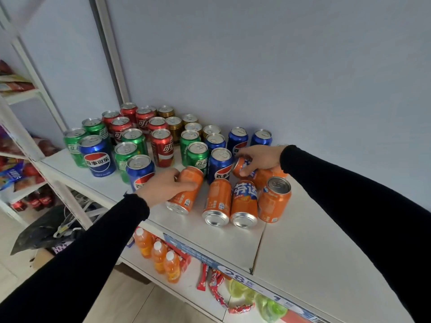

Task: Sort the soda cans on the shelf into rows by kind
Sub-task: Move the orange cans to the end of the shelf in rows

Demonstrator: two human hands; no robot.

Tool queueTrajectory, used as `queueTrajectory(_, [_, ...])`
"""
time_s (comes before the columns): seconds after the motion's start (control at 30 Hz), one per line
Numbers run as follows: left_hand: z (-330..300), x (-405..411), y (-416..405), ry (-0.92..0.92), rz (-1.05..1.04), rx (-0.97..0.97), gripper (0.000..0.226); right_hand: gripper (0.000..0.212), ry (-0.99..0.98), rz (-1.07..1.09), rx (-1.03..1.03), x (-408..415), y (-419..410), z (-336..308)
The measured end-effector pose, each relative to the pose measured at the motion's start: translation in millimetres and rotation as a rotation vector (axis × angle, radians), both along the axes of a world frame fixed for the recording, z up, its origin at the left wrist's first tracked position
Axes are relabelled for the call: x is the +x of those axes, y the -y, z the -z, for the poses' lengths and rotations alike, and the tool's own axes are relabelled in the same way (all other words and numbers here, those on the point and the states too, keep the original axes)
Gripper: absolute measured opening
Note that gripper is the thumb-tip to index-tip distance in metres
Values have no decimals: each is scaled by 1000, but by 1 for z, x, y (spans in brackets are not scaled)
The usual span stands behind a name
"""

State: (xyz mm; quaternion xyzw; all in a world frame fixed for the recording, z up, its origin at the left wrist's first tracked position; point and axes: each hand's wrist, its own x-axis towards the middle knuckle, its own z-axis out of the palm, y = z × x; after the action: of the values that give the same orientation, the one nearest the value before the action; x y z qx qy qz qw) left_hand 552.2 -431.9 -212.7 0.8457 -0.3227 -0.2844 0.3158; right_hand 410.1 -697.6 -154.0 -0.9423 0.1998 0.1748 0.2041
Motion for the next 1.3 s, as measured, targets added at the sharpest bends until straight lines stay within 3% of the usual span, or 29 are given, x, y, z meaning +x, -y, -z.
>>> queueTrajectory(0.1, [5, -3, -12, 36, -39, -194, 58, 71, 157, 78, 94, -11, 8, -4])
queueTrajectory(0.23, [18, -7, -15, 71, -94, -401, 68, 62, 329, 146, 85, -15, 3, -1])
queueTrajectory(0.47, [27, -11, -6, 142, -205, -430, 79, 54, 414, 259, -7, -14, -5, 5])
queueTrajectory(0.57, [30, -23, -15, 56, -212, -452, 86, 49, 417, 240, -140, -21, -5, -4])
queueTrajectory(0.67, [39, -52, -32, 45, -324, -528, 65, 30, 474, 189, -305, -33, -7, -15])
queueTrajectory(0.77, [36, -81, -31, 67, -285, -447, 48, 25, 282, 115, -179, -41, -19, -22])
queueTrajectory(0.93, [15, -91, 16, 73, -7, -124, 68, 59, -210, -67, -88, -18, -22, -12])
queueTrajectory(1.03, [5, -91, 34, 37, 72, -26, 47, 88, -428, -47, 5, -3, -25, -6])
queueTrajectory(1.2, [1, -85, 40, -41, 111, -24, 30, 96, -462, 59, 72, 5, -27, 6])
queueTrajectory(1.3, [10, -77, 36, -94, 68, -76, 44, 89, -422, 98, 134, 4, -25, 8])
